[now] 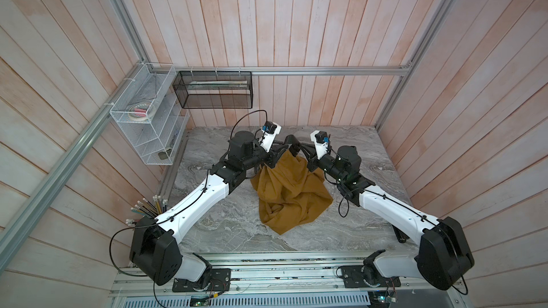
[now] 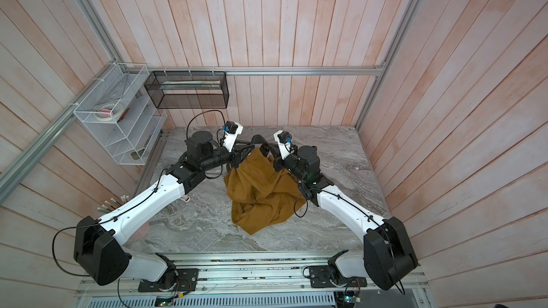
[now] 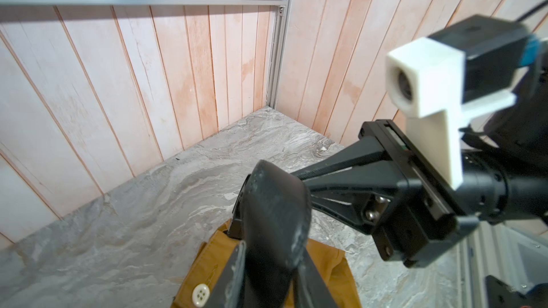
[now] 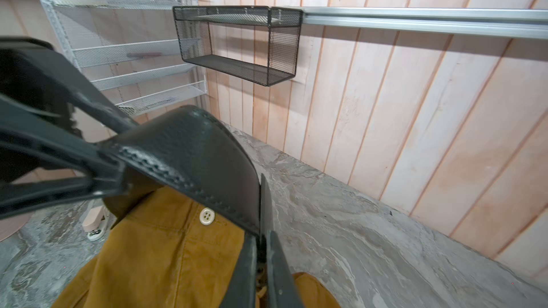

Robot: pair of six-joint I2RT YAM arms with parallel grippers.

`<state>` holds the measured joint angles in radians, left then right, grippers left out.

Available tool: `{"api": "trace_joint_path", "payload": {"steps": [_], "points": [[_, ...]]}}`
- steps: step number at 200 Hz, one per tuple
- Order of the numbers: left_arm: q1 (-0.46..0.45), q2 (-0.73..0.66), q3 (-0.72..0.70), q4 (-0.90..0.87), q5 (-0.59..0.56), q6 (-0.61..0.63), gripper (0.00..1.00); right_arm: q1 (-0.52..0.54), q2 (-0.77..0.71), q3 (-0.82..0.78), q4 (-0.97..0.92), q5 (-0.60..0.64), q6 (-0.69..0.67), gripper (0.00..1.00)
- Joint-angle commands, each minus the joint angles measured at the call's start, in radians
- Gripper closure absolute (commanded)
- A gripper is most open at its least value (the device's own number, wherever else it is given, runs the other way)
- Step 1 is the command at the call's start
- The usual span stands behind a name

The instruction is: Remove the belt from the trousers

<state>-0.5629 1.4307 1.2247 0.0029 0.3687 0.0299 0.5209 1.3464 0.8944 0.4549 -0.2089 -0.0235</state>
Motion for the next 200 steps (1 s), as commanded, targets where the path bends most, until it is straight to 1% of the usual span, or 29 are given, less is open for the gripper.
{"api": "trace_joint_path", "payload": {"steps": [1,21,39,60,76,86,102,142,200], "points": [[-0.036,-0.042,0.02,0.025,-0.062,0.113,0.6,-0.003,-0.003,-0.005,-0.008,0.064,0.01,1.0],[-0.075,-0.041,0.033,-0.017,-0.14,0.189,0.51,-0.001,0.005,0.003,-0.021,0.069,0.015,1.0],[-0.112,-0.038,0.05,-0.057,-0.218,0.269,0.48,0.001,0.005,0.007,-0.027,0.068,0.016,1.0],[-0.171,-0.019,0.081,-0.106,-0.362,0.41,0.44,0.0,0.004,0.013,-0.039,0.065,0.014,1.0],[-0.216,0.023,0.123,-0.142,-0.488,0.524,0.4,0.001,0.001,0.015,-0.045,0.062,0.014,1.0],[-0.233,0.057,0.154,-0.158,-0.541,0.576,0.38,0.001,0.0,0.016,-0.047,0.059,0.016,1.0],[-0.247,0.105,0.198,-0.167,-0.574,0.637,0.35,0.001,0.0,0.015,-0.05,0.053,0.019,1.0],[-0.252,0.202,0.282,-0.199,-0.65,0.779,0.32,0.0,0.007,0.032,-0.078,0.039,0.017,1.0],[-0.251,0.286,0.369,-0.247,-0.702,0.91,0.32,0.0,0.026,0.056,-0.097,0.022,0.013,1.0]]}}
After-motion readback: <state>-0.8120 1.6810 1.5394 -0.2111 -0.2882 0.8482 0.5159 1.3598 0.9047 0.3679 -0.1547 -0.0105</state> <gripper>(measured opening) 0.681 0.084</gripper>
